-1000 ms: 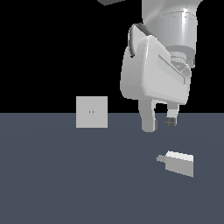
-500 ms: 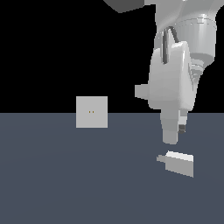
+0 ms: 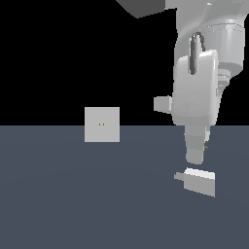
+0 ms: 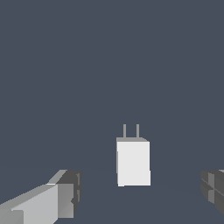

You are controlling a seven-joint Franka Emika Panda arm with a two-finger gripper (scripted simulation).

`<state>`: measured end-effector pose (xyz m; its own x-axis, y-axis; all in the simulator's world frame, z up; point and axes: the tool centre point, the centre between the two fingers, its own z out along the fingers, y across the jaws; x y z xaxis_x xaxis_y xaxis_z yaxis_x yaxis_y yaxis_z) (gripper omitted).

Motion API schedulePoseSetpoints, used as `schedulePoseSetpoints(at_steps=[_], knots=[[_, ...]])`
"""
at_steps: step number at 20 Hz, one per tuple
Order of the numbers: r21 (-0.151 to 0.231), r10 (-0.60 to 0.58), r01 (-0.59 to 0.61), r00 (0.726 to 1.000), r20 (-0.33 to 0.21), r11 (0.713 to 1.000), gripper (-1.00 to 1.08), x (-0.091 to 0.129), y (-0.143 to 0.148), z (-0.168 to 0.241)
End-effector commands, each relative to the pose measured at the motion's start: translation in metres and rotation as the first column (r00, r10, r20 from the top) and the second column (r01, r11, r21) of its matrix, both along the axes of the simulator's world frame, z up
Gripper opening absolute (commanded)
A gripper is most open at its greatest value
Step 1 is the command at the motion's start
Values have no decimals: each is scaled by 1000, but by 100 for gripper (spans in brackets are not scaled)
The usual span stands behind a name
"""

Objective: Plug the charger into the wall socket.

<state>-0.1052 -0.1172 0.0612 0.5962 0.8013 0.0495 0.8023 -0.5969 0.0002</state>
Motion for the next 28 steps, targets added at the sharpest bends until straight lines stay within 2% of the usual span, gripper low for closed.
schedulePoseSetpoints(at_steps=[1,10,16,17,28], knots=[[0,1,-1,1000,0,1000,100,0,0,-4],[0,3,-3,1000,0,1000,100,-1,0,-40],[0,4,-4,1000,0,1000,100,0,0,-49],[0,4,-4,1000,0,1000,-100,0,0,-49],[0,4,-4,1000,0,1000,-100,0,0,-49]])
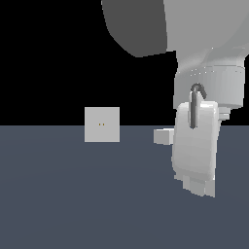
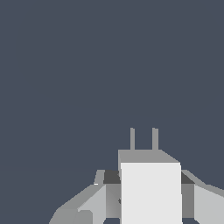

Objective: Plug the charger into the wall socket.

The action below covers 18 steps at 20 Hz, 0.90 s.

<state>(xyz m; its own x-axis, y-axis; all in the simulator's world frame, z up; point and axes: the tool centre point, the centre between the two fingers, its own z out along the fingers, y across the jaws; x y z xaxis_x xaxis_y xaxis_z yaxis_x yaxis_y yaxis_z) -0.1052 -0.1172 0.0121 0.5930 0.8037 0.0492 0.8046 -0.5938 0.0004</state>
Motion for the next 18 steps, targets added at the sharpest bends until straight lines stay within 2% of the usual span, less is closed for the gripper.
schedulePoseSetpoints(at_steps=[1,9,18], knots=[[0,-2,2,1000,0,1000,-100,0,0,0],[0,-54,54,999,0,999,-100,-1,12,5],[1,-191,191,982,1,982,-100,1,42,17]])
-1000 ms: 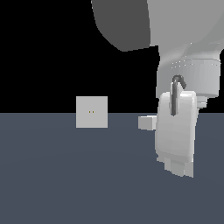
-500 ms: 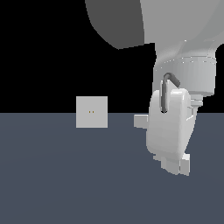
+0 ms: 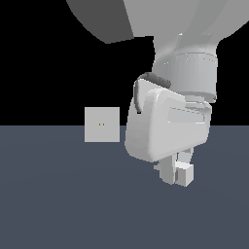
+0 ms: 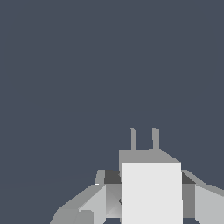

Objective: Plug the charger into the wall socket.

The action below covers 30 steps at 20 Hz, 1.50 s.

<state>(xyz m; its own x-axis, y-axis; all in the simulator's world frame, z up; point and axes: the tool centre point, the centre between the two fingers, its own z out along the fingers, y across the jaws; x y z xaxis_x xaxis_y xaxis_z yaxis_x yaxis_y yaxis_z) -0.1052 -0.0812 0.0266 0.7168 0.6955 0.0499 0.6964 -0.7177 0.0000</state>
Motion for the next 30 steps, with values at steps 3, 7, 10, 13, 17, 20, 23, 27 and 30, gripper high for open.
schedulePoseSetpoints(at_steps=[3,7,10,13,17,20,23,27,30], knots=[[1,-87,87,996,1,996,-100,3,19,8],[1,-164,164,986,1,986,-100,7,36,15],[1,-220,220,975,1,975,-100,10,49,20],[2,-275,275,961,1,961,-100,15,61,25],[2,-347,347,938,1,938,-100,22,76,32],[2,-399,399,917,1,917,-100,28,87,37],[2,-451,451,893,1,893,-100,35,98,43],[2,-518,518,855,1,855,-100,45,112,50],[1,-568,568,823,1,823,-100,54,122,55]])
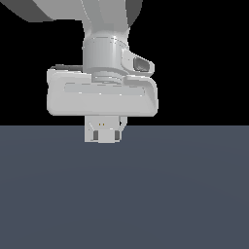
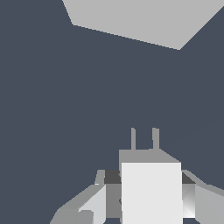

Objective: Plug the charger into the wall socket.

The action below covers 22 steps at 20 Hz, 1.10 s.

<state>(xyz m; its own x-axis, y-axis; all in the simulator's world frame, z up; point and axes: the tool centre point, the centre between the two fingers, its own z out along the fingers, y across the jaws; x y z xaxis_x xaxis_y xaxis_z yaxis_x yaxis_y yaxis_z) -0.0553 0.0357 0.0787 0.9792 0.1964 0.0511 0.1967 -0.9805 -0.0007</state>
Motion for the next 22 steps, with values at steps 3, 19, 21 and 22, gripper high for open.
schedulePoseSetpoints(at_steps=[3,19,21,22], knots=[[0,-87,87,996,0,996,-100,13,14,8],[-1,-241,241,970,-1,970,-100,42,34,22],[-1,-242,242,970,-1,970,-100,43,34,22],[-1,-241,241,971,-2,971,-100,42,34,21]])
